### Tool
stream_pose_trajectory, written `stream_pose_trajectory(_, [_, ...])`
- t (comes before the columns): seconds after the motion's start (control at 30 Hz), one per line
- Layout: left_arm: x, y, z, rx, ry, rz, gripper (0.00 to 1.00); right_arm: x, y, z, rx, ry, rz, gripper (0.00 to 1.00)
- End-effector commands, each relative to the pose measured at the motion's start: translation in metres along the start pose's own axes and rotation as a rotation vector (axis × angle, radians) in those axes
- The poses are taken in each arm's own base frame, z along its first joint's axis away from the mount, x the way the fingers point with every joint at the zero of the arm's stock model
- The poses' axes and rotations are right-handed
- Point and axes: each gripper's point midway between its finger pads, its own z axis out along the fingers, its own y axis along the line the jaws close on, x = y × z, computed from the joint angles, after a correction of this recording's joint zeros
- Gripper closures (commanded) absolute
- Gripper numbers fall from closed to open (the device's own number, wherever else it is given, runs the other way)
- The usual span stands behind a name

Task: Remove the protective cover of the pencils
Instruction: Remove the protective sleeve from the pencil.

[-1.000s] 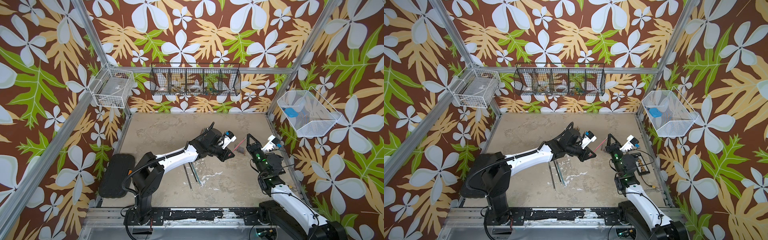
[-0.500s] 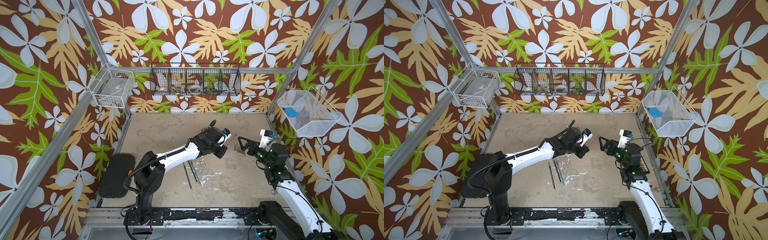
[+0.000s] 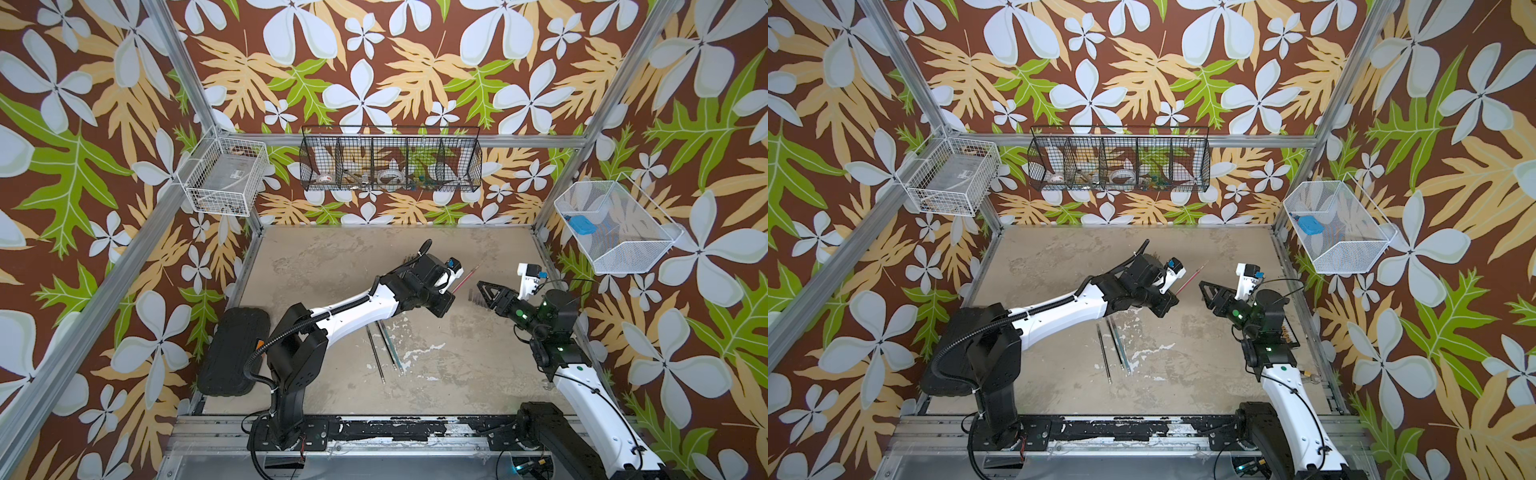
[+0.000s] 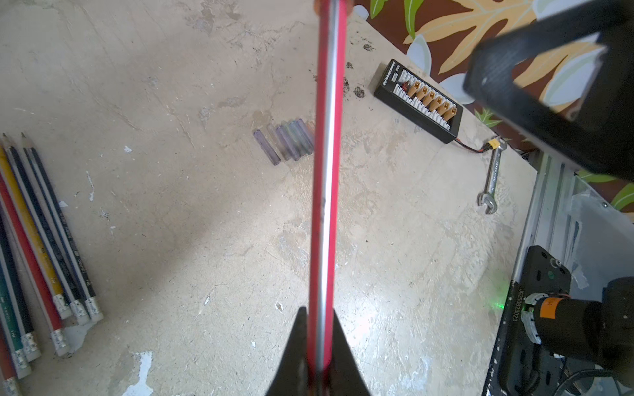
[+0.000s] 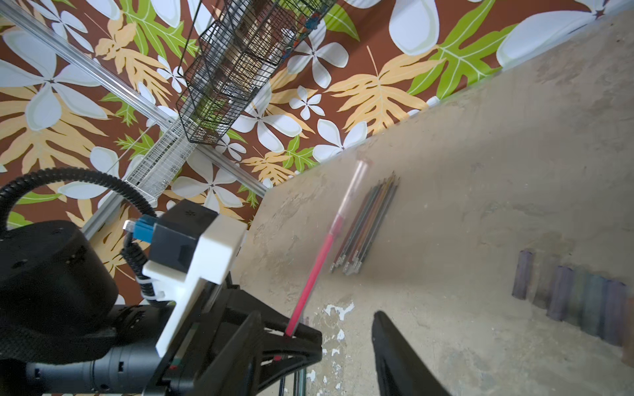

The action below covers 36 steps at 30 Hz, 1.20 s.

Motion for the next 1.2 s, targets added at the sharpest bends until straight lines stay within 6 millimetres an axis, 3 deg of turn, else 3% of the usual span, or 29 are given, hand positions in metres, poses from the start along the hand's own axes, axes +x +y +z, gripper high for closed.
stream_pose_trajectory(0.0, [-0.003, -0.004, -0.002, 0.02, -0.003, 0.006, 1.0, -0.021, 0.014, 0.002, -0.042, -0.052, -0.006, 0.46])
stream_pose_trajectory(0.13, [-0.002, -0.002, -0.001, 0.009, -0.003, 0.009, 1.0, -0.029, 0.008, 0.012, -0.016, -0.046, 0.022, 0.51])
stream_pose_trajectory(0.4, [-0.006, -0.005, -0.005, 0.021, -0.011, 0.006, 1.0, -0.027, -0.001, 0.024, -0.007, -0.009, 0.066, 0.57])
stream_pose_trajectory(0.53, [-0.009, -0.006, -0.009, 0.021, -0.022, 0.008, 1.0, -0.024, -0.007, 0.029, -0.005, 0.014, 0.084, 0.65])
stream_pose_trajectory(0.97, [-0.008, -0.009, -0.009, 0.04, -0.018, -0.005, 1.0, -0.018, -0.008, 0.026, -0.005, 0.018, 0.102, 0.64])
stream_pose_trajectory(1.17, [-0.007, -0.007, -0.007, 0.029, -0.014, -0.004, 1.0, -0.016, -0.022, 0.025, 0.066, 0.009, 0.121, 0.63])
